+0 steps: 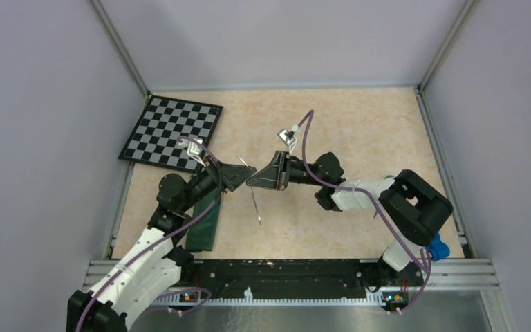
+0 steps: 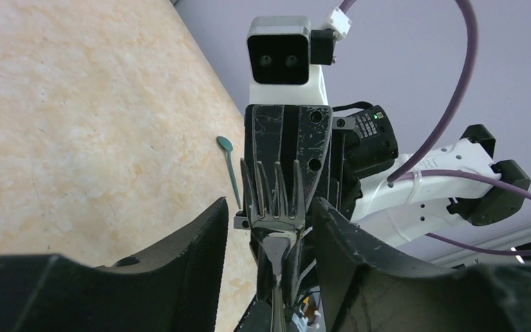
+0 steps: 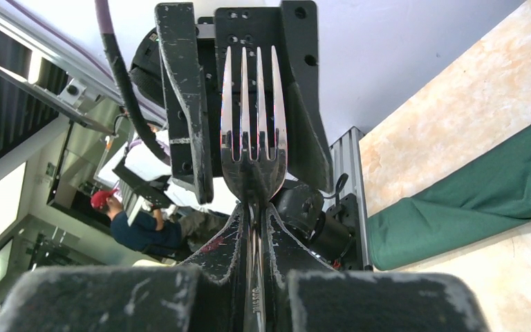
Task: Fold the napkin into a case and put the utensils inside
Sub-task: Pass from the right arm to the left, then insert the fork into the folded napkin.
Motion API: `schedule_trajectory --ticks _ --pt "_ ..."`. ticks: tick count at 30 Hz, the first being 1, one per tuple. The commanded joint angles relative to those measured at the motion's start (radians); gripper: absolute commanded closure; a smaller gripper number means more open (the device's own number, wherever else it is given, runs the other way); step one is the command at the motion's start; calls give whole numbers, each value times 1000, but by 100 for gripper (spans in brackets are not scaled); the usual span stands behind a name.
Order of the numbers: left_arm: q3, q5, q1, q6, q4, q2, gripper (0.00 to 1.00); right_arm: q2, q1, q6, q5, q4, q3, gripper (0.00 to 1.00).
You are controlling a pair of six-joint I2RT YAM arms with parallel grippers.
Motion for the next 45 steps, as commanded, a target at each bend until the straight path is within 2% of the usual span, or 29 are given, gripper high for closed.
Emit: schedule_trajectory --ticks 1,9,18,20,24,28,32,35,38,42,45 --pt "53 -53 -2 47 -23 -45 49 0 20 -37 15 36 44 100" --pt "60 -48 -2 57 -51 -48 60 10 30 -38 36 41 50 100" --pt "63 -31 -2 65 -70 -44 57 20 31 -34 63 50 55 100" --pt "64 -29 -2 72 -74 -42 61 28 33 -30 61 54 64 100" --pt "90 -46 -2 110 -120 -45 75 38 37 -39 72 33 67 100" --pt "164 -108 -1 217 -275 -45 79 31 38 -61 106 -21 46 84" --pt "308 -268 1 422 -580 -24 80 16 39 -102 169 -143 14 66" --pt "429 -403 3 574 -782 31 80 36 39 -123 209 -233 -3 59" --pt "520 -553 4 694 -912 102 79 92 48 -128 225 -304 12 53" --pt "549 -756 10 807 -944 197 80 199 101 -119 256 -414 94 53" --pt "502 -830 30 878 -849 260 81 293 155 -98 272 -431 162 53"
